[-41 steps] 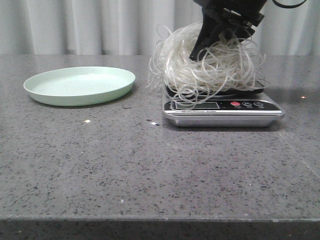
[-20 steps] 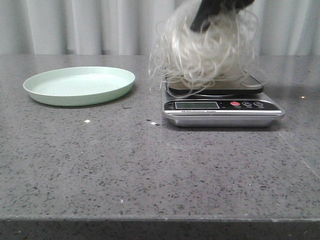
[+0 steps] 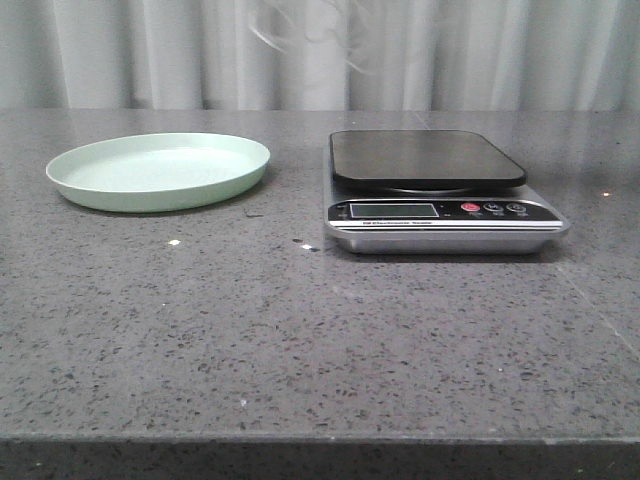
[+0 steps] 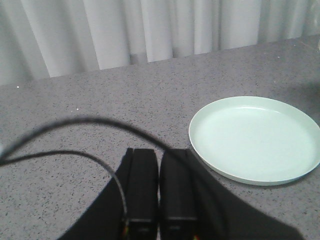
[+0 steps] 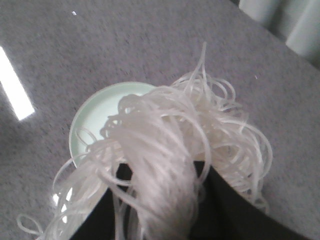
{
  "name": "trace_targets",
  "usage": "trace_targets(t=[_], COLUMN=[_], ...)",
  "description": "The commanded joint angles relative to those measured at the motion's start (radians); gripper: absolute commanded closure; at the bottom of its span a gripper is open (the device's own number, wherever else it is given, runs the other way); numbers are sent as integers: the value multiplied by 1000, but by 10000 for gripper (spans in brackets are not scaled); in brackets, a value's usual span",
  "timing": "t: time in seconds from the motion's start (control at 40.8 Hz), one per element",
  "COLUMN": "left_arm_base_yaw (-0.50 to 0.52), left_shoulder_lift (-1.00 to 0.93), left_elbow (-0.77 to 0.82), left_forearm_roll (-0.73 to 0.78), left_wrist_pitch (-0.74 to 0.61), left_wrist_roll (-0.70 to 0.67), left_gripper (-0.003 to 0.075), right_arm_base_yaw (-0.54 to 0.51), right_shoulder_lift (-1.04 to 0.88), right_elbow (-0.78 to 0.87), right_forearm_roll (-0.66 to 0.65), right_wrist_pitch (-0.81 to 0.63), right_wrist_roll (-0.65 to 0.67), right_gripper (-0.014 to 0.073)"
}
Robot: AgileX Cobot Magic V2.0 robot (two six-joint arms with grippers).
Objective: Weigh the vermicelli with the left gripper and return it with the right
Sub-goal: 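Lift the vermicelli with the right gripper and carry it over the plate, then lower the vermicelli onto the green plate and open the right gripper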
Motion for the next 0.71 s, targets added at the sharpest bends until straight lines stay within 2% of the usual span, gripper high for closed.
trace_targets(t=[0.0,0.343,0.687], left_arm_base_yaw=[-8,-8,-8], left_shoulder_lift=[-2,-2,-2], left_elbow=[-27,-27,-27], left_forearm_roll=[-17,-17,-18], left_wrist_pitch=[-75,-75,-75], left_wrist_roll=[-10,-10,-10], left_gripper=[583,583,583], right_arm_base_yaw=[39,187,213], right_shoulder_lift=[-26,140,262], right_elbow=[-48,-50,-50], right_forearm_roll=[88,89,90], right_wrist_pitch=[-128,-315,-344], right_wrist_roll=[-13,-13,-13], right_gripper=[442,442,442])
